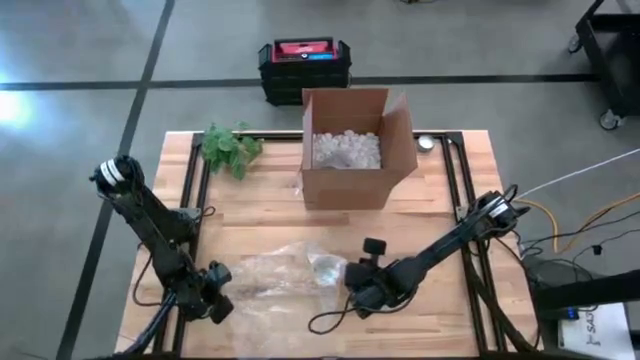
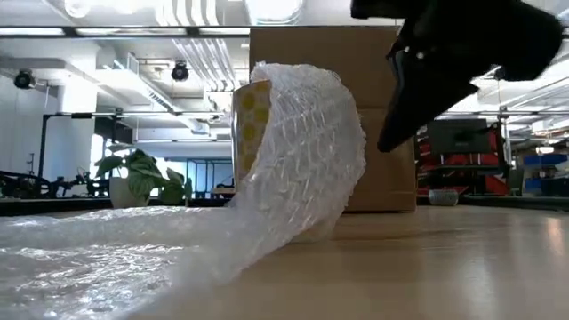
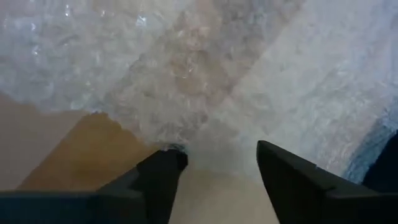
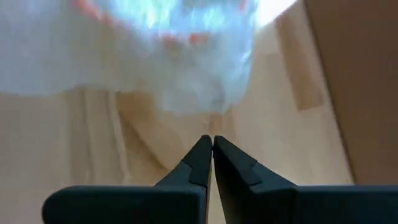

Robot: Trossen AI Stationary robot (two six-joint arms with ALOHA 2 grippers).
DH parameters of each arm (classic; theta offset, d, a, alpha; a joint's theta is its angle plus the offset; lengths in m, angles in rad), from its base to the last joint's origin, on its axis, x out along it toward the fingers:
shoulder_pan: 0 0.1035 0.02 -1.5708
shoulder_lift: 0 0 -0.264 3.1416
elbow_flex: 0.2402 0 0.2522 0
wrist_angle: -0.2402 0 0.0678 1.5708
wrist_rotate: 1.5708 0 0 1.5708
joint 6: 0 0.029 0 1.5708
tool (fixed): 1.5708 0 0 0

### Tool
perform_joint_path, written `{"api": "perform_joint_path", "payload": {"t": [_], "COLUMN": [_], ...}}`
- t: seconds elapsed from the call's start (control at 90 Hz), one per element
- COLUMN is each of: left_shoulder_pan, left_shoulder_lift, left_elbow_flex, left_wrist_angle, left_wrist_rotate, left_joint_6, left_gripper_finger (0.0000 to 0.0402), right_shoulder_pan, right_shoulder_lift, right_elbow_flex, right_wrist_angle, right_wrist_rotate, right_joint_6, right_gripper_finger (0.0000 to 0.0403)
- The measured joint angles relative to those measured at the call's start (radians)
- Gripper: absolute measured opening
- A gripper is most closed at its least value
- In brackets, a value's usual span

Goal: Wrap mug
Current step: Wrap the yellow mug with bubble wrap

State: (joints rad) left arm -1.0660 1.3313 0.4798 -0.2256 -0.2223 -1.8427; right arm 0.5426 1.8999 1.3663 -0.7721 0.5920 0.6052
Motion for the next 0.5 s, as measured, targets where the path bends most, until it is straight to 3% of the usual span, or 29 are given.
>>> {"api": "perform_joint_path", "payload": {"t": [0.1,0.267,0.5], "left_shoulder_pan": [0.0,0.004,0.004], "left_shoulder_lift": [0.002,0.004,-0.026], "left_elbow_flex": [0.002,0.031,0.115], "left_wrist_angle": [0.006,0.031,-0.01], "left_wrist_rotate": [-0.028,-0.168,-0.294], "left_joint_6": [0.016,0.112,0.244], "left_gripper_finger": [0.0118,0.0015,0.0003], "right_shoulder_pan": [-0.002,-0.007,-0.013], "right_shoulder_lift": [0.0,0.017,0.038], "right_elbow_flex": [0.0,0.0,0.0], "right_wrist_angle": [0.053,0.128,0.154], "right_wrist_rotate": [0.003,0.006,-0.015], "right_joint_6": [-0.054,-0.125,-0.138], "right_gripper_finger": [0.0002,0.0002,0.0002]}}
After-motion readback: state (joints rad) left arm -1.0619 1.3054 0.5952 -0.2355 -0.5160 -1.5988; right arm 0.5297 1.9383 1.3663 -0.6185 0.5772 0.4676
